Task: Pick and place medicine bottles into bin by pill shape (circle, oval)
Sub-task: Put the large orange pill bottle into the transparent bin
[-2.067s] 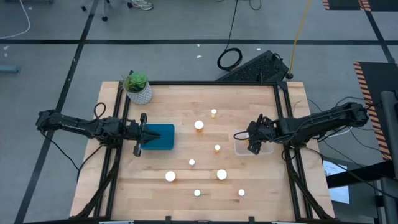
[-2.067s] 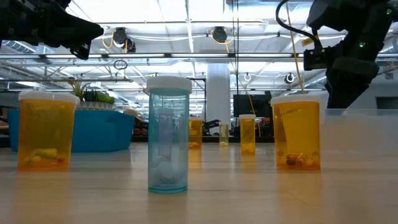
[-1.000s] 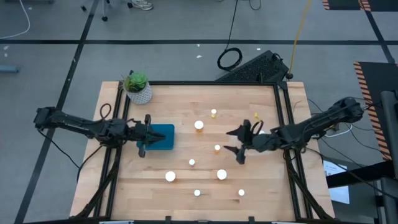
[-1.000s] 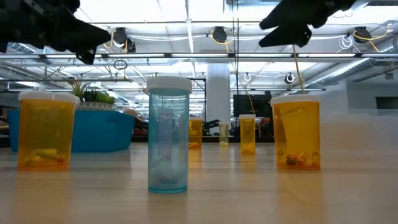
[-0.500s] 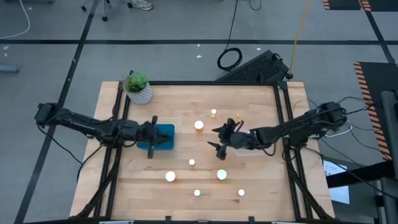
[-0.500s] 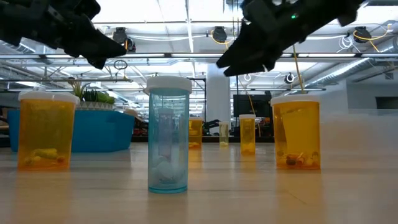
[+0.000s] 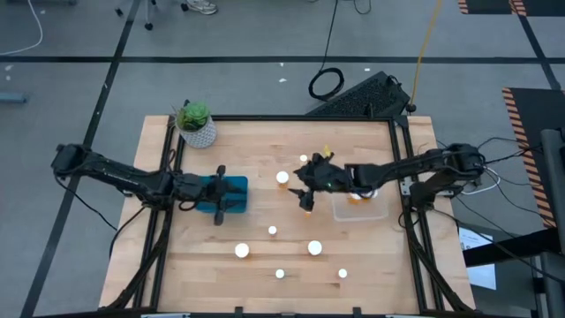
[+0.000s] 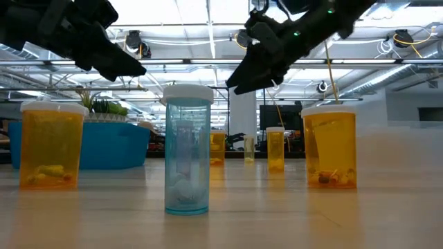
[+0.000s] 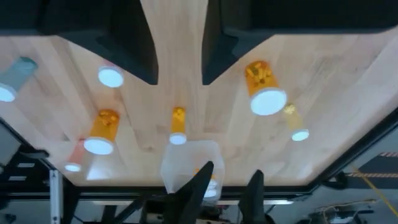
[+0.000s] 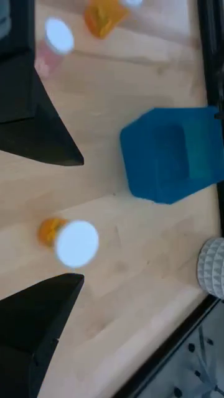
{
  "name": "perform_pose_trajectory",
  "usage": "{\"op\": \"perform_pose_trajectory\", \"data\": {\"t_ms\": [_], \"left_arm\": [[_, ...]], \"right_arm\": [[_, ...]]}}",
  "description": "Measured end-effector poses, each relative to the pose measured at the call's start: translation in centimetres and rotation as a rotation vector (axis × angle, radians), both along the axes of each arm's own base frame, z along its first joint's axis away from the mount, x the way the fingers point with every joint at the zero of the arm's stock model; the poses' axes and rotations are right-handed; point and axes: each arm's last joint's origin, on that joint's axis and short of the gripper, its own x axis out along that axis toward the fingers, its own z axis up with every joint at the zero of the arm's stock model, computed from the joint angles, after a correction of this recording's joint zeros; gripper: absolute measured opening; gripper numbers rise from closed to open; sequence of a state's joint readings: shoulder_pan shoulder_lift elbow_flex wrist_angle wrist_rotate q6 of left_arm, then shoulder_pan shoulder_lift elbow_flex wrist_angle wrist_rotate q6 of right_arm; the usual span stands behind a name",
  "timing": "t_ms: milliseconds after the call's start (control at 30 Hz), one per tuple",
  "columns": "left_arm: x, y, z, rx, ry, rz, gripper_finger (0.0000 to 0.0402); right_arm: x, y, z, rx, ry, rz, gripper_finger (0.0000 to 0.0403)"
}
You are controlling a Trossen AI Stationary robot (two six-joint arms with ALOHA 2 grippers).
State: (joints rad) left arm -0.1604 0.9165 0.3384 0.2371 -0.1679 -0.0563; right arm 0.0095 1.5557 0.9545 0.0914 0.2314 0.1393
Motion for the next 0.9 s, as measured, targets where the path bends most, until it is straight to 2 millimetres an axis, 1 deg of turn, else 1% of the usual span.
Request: {"op": "perform_pose_trajectory", "data": {"t_ms": [100,167,300,400,467,567,667,767,900], "left_arm": [[0.0,0.2,0.0,-0.002,0.001,0.006,0.0148],[0.0,0.4,0.0,-0.001,0.005,0.013,0.0148],[0.1,0.7,-0.1,0.002,0.009,0.024,0.0142],[0.0,0.7,-0.2,-0.002,0.022,0.021,0.0137],[0.0,0.7,-0.3,-0.001,0.036,0.021,0.0136],[-0.1,0.7,-0.4,0.000,0.043,0.020,0.0138],[-0.1,0.7,-0.4,0.001,0.044,0.019,0.0138],[-0.1,0.7,-0.4,0.004,0.046,0.017,0.0138],[-0.1,0.7,-0.4,0.005,0.047,0.017,0.0138]], "right_arm": [[1.0,-1.3,0.6,-0.015,0.090,0.030,0.0308],[2.4,-2.3,1.6,-0.017,0.112,0.040,0.0320],[4.9,-4.1,1.9,0.000,0.269,0.090,0.0343],[6.4,-5.2,2.2,-0.002,0.387,0.102,0.0347],[7.3,-5.8,2.5,0.010,0.414,0.114,0.0346],[8.0,-6.8,2.2,0.057,0.473,0.122,0.0343],[8.7,-7.3,2.0,0.079,0.496,0.122,0.0342],[9.0,-7.5,2.0,0.080,0.481,0.122,0.0342],[9.3,-7.4,1.5,0.093,0.485,0.115,0.0341]]}}
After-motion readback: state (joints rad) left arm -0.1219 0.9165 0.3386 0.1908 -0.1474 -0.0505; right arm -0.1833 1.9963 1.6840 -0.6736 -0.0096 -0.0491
